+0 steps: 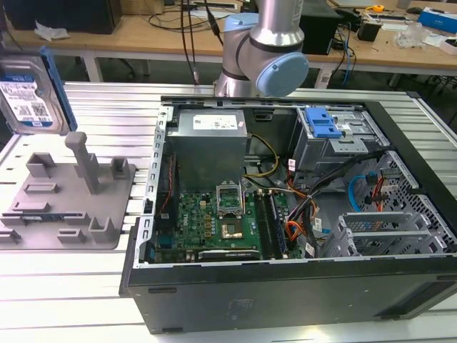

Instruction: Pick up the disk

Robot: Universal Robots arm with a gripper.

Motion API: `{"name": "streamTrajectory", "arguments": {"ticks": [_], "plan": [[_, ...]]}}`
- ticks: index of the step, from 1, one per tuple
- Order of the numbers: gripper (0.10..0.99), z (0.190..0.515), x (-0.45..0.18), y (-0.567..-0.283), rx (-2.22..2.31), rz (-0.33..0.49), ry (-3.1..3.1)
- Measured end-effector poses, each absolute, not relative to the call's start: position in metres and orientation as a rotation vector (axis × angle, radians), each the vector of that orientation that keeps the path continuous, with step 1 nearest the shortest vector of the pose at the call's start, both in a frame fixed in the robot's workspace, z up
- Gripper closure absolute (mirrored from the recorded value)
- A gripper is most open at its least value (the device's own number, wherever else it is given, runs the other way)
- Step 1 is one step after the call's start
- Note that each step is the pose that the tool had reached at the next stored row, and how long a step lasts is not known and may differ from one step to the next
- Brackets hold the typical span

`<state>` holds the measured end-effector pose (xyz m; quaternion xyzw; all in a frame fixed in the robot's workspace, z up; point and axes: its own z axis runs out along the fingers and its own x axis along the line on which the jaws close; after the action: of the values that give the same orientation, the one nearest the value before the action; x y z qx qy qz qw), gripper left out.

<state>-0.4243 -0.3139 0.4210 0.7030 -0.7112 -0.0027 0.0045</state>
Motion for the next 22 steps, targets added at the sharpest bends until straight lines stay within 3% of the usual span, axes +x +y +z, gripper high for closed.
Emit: {"name": "streamTrajectory", "arguments": {"ticks": [11, 22], "plan": [[0.722, 0.49, -0.424, -0.317, 2.202, -0.009, -2.228], [0.722, 0.492, -0.424, -0.317, 2.202, -0.009, -2.228]]}}
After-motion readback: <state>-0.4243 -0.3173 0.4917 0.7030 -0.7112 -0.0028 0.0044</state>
